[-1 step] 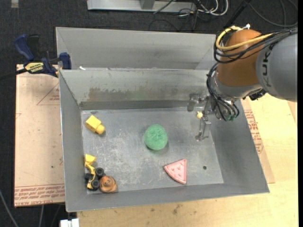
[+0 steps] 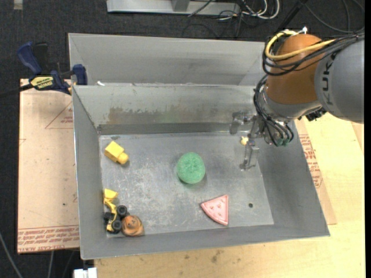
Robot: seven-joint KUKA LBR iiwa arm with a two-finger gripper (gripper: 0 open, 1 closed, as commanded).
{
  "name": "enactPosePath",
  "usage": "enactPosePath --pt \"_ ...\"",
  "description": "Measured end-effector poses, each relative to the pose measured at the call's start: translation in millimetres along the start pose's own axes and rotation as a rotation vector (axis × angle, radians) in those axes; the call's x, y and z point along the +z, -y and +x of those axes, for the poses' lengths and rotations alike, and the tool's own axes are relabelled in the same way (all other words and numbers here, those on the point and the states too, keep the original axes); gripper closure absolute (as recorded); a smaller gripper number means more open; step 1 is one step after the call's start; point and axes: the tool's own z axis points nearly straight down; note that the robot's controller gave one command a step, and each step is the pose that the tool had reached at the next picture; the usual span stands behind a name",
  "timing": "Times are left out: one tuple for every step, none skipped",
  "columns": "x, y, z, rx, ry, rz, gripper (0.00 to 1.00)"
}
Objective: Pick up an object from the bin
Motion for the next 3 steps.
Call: enactPosePath --pt "11 -38 7.0 -0.070 0.001 0.002 0.00" --pt "54 -69 -15.4 -0.110 0.008 0.000 0.00" --pt "77 -98 -11.7 -0.049 -0.006 -0.001 0.00"
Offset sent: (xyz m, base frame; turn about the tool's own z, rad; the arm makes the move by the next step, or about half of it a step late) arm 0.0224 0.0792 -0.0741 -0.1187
